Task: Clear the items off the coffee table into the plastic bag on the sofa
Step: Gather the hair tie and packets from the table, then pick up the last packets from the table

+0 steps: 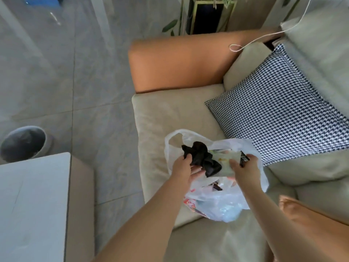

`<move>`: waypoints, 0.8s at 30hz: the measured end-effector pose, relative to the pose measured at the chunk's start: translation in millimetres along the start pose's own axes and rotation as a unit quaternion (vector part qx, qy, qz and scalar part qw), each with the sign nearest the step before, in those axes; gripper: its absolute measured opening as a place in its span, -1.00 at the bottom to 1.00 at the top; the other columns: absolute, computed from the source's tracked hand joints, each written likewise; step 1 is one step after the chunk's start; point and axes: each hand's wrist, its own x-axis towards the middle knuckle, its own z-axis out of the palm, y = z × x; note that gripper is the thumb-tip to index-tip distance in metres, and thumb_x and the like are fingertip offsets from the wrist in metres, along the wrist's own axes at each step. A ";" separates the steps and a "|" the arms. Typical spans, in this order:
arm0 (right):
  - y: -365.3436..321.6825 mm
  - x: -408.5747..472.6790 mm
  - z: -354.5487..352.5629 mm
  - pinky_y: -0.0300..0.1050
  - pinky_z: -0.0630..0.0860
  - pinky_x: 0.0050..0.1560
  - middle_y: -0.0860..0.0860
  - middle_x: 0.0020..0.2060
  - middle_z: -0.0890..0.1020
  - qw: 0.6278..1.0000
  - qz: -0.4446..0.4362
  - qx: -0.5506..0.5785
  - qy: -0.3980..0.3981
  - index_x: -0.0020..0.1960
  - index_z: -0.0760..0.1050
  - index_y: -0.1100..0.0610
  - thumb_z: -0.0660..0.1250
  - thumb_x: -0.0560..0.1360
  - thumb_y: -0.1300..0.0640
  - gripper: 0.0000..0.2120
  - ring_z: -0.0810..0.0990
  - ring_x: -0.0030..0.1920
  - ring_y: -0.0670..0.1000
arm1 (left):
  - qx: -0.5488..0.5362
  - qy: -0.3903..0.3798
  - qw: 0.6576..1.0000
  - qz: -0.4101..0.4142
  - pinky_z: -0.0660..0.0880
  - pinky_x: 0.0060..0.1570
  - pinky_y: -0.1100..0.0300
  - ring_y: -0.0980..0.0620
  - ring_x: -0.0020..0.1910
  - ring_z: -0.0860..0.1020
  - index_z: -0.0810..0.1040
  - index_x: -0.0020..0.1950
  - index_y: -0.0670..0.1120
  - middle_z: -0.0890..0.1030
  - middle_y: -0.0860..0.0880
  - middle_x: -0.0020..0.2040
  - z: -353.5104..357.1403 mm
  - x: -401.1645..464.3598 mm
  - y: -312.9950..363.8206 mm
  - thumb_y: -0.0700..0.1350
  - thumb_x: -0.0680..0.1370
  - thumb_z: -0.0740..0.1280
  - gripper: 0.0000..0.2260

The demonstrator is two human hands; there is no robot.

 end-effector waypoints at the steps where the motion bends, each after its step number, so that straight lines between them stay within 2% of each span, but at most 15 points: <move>1: 2.7 7.7 2.3 0.13 0.49 0.10 0.13 0.03 0.55 0.999 0.003 -0.033 -0.014 0.38 0.22 0.21 0.26 0.54 0.15 -0.54 0.55 0.08 0.23 | 0.021 0.017 1.000 -0.010 0.53 -0.06 0.00 -0.13 -0.04 0.54 0.33 0.38 -0.20 0.50 -0.26 0.23 3.4 11.0 -6.1 -0.18 0.66 0.08 -0.70; 3: 8.9 19.3 6.7 0.08 0.52 -0.04 0.16 0.00 0.56 0.993 0.007 -0.100 -0.055 0.45 0.12 0.17 0.20 0.56 0.18 -0.49 0.56 -0.08 0.20 | 0.116 0.064 0.991 -0.037 0.53 -0.13 0.05 -0.11 -0.05 0.53 0.33 0.40 -0.19 0.52 -0.22 0.21 2.7 28.4 -18.2 -0.18 0.65 0.08 -0.67; 5: 13.3 26.3 11.2 -0.02 0.47 -0.23 0.18 -0.08 0.54 0.983 0.016 -0.160 -0.083 0.50 0.00 0.18 0.17 0.56 0.19 -0.42 0.51 -0.21 0.12 | 0.211 0.091 0.972 -0.048 0.52 -0.09 0.04 -0.07 -0.15 0.52 0.35 0.40 -0.22 0.53 -0.16 0.05 -2.7 39.9 -27.2 -0.21 0.63 0.08 -0.66; 6: 14.8 28.3 13.5 -0.02 0.49 -0.23 0.18 -0.09 0.54 0.978 0.019 -0.187 -0.094 0.50 -0.01 0.20 0.19 0.55 0.18 -0.39 0.52 -0.19 0.13 | 0.237 0.095 0.966 -0.049 0.53 -0.11 0.04 -0.04 -0.24 0.51 0.34 0.39 -0.23 0.51 -0.14 -0.05 -5.9 43.2 -30.3 -0.23 0.62 0.09 -0.66; 8: 15.7 29.0 17.5 0.08 0.51 0.04 0.21 0.11 0.50 0.963 0.006 -0.249 -0.101 0.44 0.07 0.24 0.26 0.51 0.09 -0.39 0.51 0.07 0.22 | 0.252 0.112 0.960 -0.054 0.55 -0.22 0.05 -0.06 -0.32 0.52 0.29 0.39 -0.16 0.51 -0.15 -0.12 -8.4 39.8 -28.4 -0.24 0.61 0.12 -0.66; 9: 15.5 29.9 19.4 0.09 0.44 0.18 0.22 0.23 0.43 0.954 -0.008 -0.285 -0.095 0.41 0.12 0.25 0.29 0.50 0.05 -0.39 0.43 0.21 0.24 | 0.262 0.117 0.957 -0.036 0.55 -0.24 0.06 -0.10 -0.29 0.53 0.26 0.41 -0.11 0.52 -0.18 -0.06 -9.6 40.0 -25.8 -0.25 0.60 0.14 -0.63; 11: 12.5 30.7 23.4 0.08 0.37 0.26 0.21 0.31 0.36 0.938 -0.030 -0.333 -0.091 0.39 0.17 0.25 0.31 0.50 -0.03 -0.39 0.33 0.31 0.22 | 0.315 0.116 0.942 0.013 0.51 -0.20 0.11 -0.09 -0.15 0.50 0.20 0.47 -0.07 0.52 -0.21 0.11 -8.1 39.5 -18.5 -0.27 0.59 0.16 -0.55; 12: 10.4 30.8 25.0 0.09 0.37 0.25 0.20 0.29 0.40 0.934 -0.033 -0.341 -0.100 0.39 0.18 0.22 0.30 0.50 -0.05 -0.39 0.33 0.31 0.21 | 0.311 0.101 0.945 0.018 0.50 -0.16 0.11 -0.08 -0.13 0.49 0.17 0.49 -0.07 0.52 -0.20 0.11 -5.9 39.8 -16.4 -0.28 0.60 0.16 -0.53; 15: 7.6 30.8 29.9 0.12 0.42 0.19 0.16 0.17 0.52 0.938 -0.048 -0.324 -0.113 0.41 0.20 0.13 0.22 0.52 -0.01 -0.48 0.41 0.23 0.20 | 0.219 0.035 0.974 -0.055 0.56 -0.19 0.11 -0.03 -0.27 0.55 0.10 0.53 -0.01 0.53 -0.11 -0.13 0.3 36.4 -15.4 -0.28 0.61 0.16 -0.47; 18: 3.5 21.8 34.2 0.08 0.43 0.21 0.13 0.20 0.54 0.943 -0.094 -0.304 -0.097 0.42 0.27 0.10 0.16 0.55 0.03 -0.55 0.47 0.22 0.17 | 0.238 0.016 0.970 -0.055 0.56 -0.16 0.16 0.04 -0.28 0.56 0.23 0.47 -0.07 0.54 -0.08 -0.16 -4.1 30.2 -17.7 -0.25 0.59 0.21 -0.55; 22: -9.3 -1.9 45.8 -0.02 0.47 0.14 0.08 0.14 0.60 0.957 -0.084 -0.237 -0.148 0.27 0.43 0.13 0.21 0.54 0.12 -0.68 0.56 0.13 0.12 | 0.294 0.018 0.955 -0.033 0.50 -0.27 0.23 0.08 -0.31 0.52 0.39 0.35 -0.12 0.53 -0.06 -0.15 -33.8 14.3 -17.6 -0.17 0.58 0.25 -0.66; 24: -17.0 -19.3 56.6 -0.04 0.50 0.09 0.06 0.08 0.62 0.957 -0.098 -0.218 -0.167 0.23 0.47 0.11 0.23 0.53 0.14 -0.72 0.58 0.06 0.09 | 0.320 0.036 0.947 -0.024 0.45 -0.32 0.25 0.08 -0.36 0.47 0.48 0.25 -0.16 0.58 -0.14 -0.11 -57.8 3.7 -15.5 -0.21 0.55 0.25 -0.73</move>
